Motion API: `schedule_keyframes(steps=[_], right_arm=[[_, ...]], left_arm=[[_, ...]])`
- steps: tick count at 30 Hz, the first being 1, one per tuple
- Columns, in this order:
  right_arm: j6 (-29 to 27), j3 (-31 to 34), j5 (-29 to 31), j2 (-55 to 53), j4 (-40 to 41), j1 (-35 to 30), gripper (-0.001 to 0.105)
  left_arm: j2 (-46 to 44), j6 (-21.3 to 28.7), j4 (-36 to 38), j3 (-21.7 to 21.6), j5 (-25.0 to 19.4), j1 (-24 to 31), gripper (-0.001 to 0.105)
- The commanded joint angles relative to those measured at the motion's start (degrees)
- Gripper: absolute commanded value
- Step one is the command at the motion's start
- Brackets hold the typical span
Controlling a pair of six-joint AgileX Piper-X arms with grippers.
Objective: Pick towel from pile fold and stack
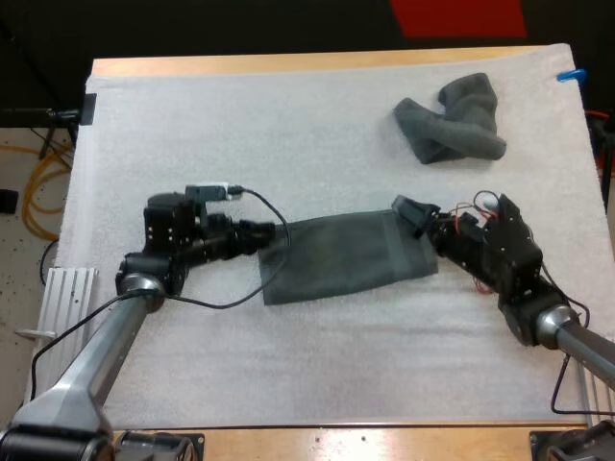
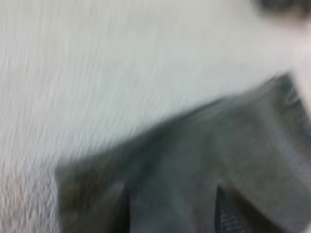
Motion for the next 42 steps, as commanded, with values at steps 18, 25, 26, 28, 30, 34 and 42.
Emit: schedule_keyframes(steps=[18,25,26,28,30,34,42], right_arm=[[-28.98,-21.98,7.84,-15.30,53.35,-0.05,0.081],[-31.10,-28.10,13.02,-23.14,76.57,-0.05,0.081],[-31.10,-28.09,13.05,-23.77,77.78,-0.05,0.081],[-30.99,-28.08,14.28,-25.44,82.42,-0.05,0.081],[-30.99,-28.08,15.32,-25.62,85.01,-0.05,0.081],[-31.60,-27.62,17.01,-24.49,85.90,-0.05,0.081],[-35.56,-27.62,16.49,-14.21,79.51,-1.58,0.081]], left_arm=[[-29.03,9.77,25.56,-12.69,-3.12,-0.04,0.075],[-37.40,9.45,39.20,-12.85,-3.12,-0.04,0.075],[-37.87,9.45,40.89,-12.85,-3.12,-0.04,0.075],[-39.57,9.45,46.27,-12.85,-3.12,-0.04,0.075],[-40.24,9.45,48.89,-12.85,-3.12,-0.04,0.075],[-40.36,8.95,50.18,-12.85,-3.12,-0.04,0.075],[-40.14,7.35,49.96,-12.75,-2.57,-0.04,0.075]])
